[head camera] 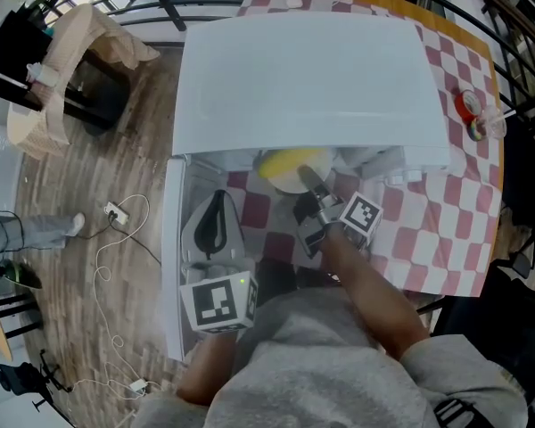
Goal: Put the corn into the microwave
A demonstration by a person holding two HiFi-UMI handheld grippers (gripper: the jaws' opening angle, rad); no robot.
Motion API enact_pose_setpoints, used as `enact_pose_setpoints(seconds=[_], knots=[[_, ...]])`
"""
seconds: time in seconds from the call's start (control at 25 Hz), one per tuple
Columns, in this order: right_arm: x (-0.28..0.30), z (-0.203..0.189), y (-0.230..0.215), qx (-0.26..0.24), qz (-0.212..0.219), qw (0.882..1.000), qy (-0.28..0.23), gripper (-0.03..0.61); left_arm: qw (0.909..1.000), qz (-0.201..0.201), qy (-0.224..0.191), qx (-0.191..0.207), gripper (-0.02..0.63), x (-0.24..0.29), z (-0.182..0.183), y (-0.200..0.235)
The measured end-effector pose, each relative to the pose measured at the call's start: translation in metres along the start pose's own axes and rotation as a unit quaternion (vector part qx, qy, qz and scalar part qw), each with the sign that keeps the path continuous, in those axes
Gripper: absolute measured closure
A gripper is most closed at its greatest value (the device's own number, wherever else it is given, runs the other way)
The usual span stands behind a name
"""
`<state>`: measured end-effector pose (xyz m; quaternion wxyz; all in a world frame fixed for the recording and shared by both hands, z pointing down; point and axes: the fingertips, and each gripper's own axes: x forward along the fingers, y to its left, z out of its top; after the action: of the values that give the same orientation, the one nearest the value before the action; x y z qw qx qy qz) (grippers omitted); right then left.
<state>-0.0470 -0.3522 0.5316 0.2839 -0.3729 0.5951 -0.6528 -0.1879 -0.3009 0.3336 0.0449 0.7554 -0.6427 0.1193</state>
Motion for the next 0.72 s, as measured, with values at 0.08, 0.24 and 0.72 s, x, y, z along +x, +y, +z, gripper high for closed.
enact_pose_setpoints(seconds=[0.08, 0.24, 0.72], knots=[[0.003, 0.001, 0.000, 0.001, -0.004, 1.000, 0.000, 0.554, 1.0000, -0.001, 0.001, 0.000, 0.603, 0.001, 0.000, -0.001], [0.006, 0.003, -0.003, 0.001, -0.012, 1.000, 0.005, 0.557, 1.0000, -0.001, 0.004, -0.001, 0.603, 0.003, -0.001, -0.002], [0.007, -0.006, 0.026, -0.145, 0.039, 0.986, 0.069, 0.351, 1.0000, 0.000, 0.004, 0.002, 0.603, 0.002, -0.001, -0.005]])
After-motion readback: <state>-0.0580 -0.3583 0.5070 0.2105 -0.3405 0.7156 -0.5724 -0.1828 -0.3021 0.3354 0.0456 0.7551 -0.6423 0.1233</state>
